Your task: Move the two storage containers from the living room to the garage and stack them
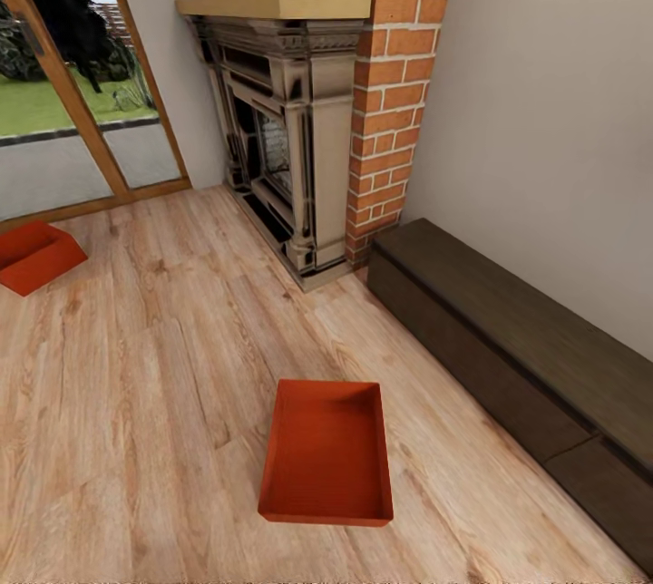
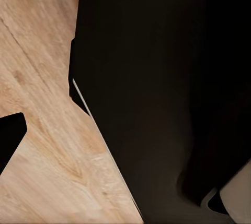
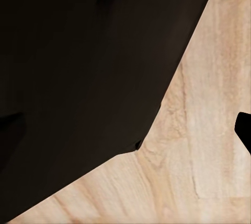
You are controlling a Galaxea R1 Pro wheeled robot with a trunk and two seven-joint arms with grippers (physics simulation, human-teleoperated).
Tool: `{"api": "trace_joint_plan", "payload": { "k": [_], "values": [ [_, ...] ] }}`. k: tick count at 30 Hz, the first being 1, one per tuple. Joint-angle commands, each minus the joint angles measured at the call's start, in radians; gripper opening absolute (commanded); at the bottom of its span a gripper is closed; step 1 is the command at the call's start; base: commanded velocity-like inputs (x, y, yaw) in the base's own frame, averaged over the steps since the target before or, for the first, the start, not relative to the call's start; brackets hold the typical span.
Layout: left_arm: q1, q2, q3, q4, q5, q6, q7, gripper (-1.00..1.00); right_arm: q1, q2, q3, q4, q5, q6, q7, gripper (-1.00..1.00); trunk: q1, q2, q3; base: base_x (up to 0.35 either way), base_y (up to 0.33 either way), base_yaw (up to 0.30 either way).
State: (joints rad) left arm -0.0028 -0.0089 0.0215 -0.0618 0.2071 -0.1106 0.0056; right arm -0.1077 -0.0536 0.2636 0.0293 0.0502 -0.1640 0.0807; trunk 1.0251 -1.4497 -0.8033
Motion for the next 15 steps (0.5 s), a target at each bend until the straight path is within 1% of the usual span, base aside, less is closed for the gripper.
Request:
{"api": "trace_joint_plan", "payload": {
  "k": [1, 15],
  "values": [
    [0.0, 0.0, 0.002, 0.0, 0.004, -0.003, 0.001, 1.0, -0.001, 0.0, -0.001, 0.003, 0.005, -0.006, 0.002, 1.0, 0.0, 0.0, -0.002, 0.0, 0.0, 0.0],
    [0.0, 0.0, 0.002, 0.0, 0.005, -0.003, 0.001, 1.0, -0.001, 0.0, -0.001, 0.003, 0.005, -0.006, 0.002, 1.0, 0.0, 0.0, -0.025, 0.0, 0.0, 0.0]
  ]
}}
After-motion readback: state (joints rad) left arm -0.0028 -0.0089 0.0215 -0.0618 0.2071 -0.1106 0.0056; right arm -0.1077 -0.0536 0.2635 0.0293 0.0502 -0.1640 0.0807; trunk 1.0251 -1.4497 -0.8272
